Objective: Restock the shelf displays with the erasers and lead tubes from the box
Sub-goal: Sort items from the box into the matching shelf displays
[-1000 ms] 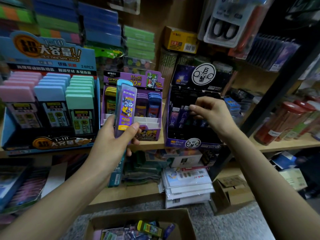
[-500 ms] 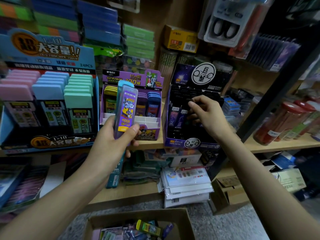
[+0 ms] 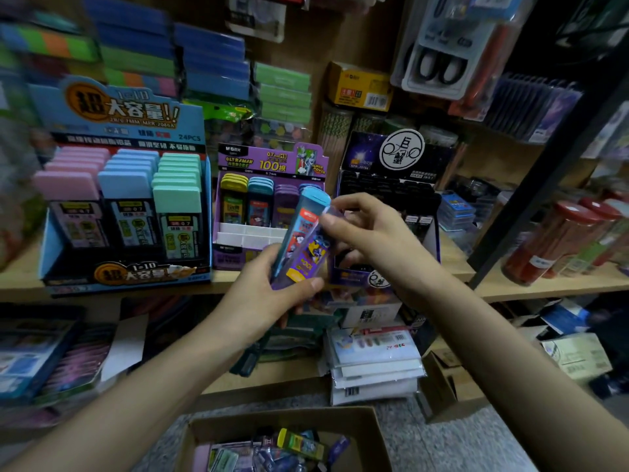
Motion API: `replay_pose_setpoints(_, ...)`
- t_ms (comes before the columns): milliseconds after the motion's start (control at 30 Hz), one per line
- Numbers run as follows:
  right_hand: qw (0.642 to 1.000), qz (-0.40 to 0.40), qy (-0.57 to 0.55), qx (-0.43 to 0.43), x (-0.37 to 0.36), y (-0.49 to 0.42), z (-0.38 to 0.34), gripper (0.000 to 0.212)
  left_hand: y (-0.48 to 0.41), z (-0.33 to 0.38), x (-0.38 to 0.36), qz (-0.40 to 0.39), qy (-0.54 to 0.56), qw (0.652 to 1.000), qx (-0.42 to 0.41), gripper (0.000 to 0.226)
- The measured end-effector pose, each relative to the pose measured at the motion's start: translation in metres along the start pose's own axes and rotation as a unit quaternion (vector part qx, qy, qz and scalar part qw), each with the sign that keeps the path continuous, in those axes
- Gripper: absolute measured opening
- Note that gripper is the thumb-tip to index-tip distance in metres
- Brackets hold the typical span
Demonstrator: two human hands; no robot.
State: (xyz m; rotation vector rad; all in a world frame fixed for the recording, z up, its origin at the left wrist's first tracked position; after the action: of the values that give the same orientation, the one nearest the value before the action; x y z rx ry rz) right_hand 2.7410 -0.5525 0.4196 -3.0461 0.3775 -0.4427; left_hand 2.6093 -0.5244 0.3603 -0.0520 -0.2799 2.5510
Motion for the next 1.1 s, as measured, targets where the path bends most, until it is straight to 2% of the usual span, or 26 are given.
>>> replay_pose_setpoints(100,0.998,0.012,-0.054,-0.019,0.003,0.003,0.003,0.011,0.005,0.005,-0.001,0.006,0.013,1.000,-0.008,0.028)
replay_pose_setpoints(267,0.986,0.009,-0.145,-0.080,0.004,0.012,0.020,0.007,0.004,0.021,0.030,0.122,0.033,0.991,-0.052,0.025)
replay_pose_setpoints(433,0.987,-0.079,-0.088,-0.110,-0.026,0.032,0.032,0.014,0.001,0.030,0.048,0.164,0.050,0.982,-0.083,0.022)
replay_pose_setpoints(533,0.986,-0.138,-0.033,-0.086,-0.043,0.038,0.028,0.007,0.002,0.029,0.045,0.150,0.049,0.985,-0.071,0.022)
replay_pose_setpoints(567,0.988,-0.134,-0.029,-0.074,-0.045,0.038,0.024,0.001,0.003,0.028,0.043,0.140,0.048,0.987,-0.065,0.021)
replay_pose_setpoints(700,0.995,-0.039,-0.087,-0.040,-0.036,0.024,0.009,0.010,0.006,0.027,0.033,0.102,0.039,0.993,-0.042,0.020)
replay_pose_setpoints(767,0.998,-0.036,-0.058,-0.004,-0.036,0.017,-0.001,0.006,0.008,0.027,0.032,0.095,0.038,0.994,-0.040,0.019)
replay_pose_setpoints(867,0.999,-0.007,-0.006,0.039,-0.028,0.002,-0.015,0.007,0.009,0.029,0.041,0.123,0.031,0.991,-0.047,0.005)
replay_pose_setpoints(1000,0.991,0.094,0.003,0.099,-0.002,-0.019,-0.029,0.012,0.006,0.032,0.062,0.173,0.041,0.983,-0.043,0.011)
replay_pose_setpoints(1100,0.980,0.145,0.020,0.137,0.009,-0.032,-0.030,0.012,0.004,0.032,0.070,0.180,0.053,0.982,-0.034,0.009)
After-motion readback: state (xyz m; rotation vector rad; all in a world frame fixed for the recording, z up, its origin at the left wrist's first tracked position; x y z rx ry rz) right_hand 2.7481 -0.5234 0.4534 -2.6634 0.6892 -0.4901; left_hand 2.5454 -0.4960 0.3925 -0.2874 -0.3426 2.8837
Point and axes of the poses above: each hand's wrist, its own y-axis away from the middle knuckle, its own x-axis out of the back of the hand, z = x × y, the point moved 7 cm from there along -y, towards the middle knuckle, and after that the axes turned 4 degrees about -x, right-handed, at the moved point
